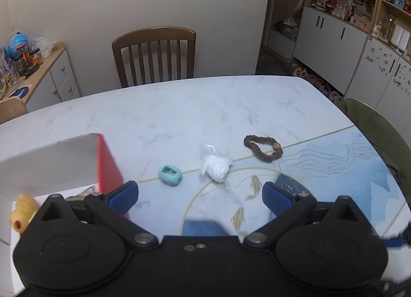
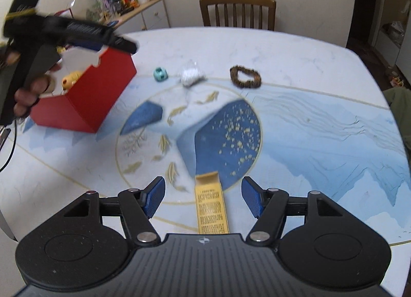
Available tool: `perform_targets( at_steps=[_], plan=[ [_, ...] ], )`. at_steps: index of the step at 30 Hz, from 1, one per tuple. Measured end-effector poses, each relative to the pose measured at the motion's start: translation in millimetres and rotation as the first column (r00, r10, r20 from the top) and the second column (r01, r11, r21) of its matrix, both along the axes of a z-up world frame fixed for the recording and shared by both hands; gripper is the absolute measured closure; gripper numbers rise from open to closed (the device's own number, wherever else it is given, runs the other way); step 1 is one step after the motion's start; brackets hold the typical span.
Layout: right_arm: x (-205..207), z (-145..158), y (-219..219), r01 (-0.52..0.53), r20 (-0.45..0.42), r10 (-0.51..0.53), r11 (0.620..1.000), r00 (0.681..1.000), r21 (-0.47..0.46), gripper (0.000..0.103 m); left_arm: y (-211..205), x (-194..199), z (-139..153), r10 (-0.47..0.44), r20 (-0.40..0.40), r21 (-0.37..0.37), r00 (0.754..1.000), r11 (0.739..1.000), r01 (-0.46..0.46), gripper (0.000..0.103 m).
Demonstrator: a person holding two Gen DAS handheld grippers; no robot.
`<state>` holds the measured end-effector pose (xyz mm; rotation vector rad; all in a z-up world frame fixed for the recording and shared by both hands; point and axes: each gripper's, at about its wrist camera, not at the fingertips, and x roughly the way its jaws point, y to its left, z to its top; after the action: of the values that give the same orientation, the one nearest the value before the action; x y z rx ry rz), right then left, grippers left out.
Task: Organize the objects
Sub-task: 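Move both tools back from the box toward the remaining items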
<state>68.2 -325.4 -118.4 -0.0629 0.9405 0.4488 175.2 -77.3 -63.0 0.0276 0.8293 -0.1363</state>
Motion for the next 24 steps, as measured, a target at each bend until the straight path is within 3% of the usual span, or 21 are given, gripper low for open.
perform_targets(
  at_steps=[10,24],
  plan=[
    [5.3,-35.3,-6.3,-0.018,-0.054,0.017,1.000,0.998,-0.026,0.038,-25.8,52.4,-45.0,-0.003,-0.026,0.002,1.000,1.000,0.003,0.001],
    [16.6,-60.0,-0.4,-0.059,-0.110,0.054,0.997,0.992,-0.042,0.038,-43.7,94.6,-91.8,-0.068,-0.066,0.110,0.996,0.991,0.075,0.003]
  ],
)
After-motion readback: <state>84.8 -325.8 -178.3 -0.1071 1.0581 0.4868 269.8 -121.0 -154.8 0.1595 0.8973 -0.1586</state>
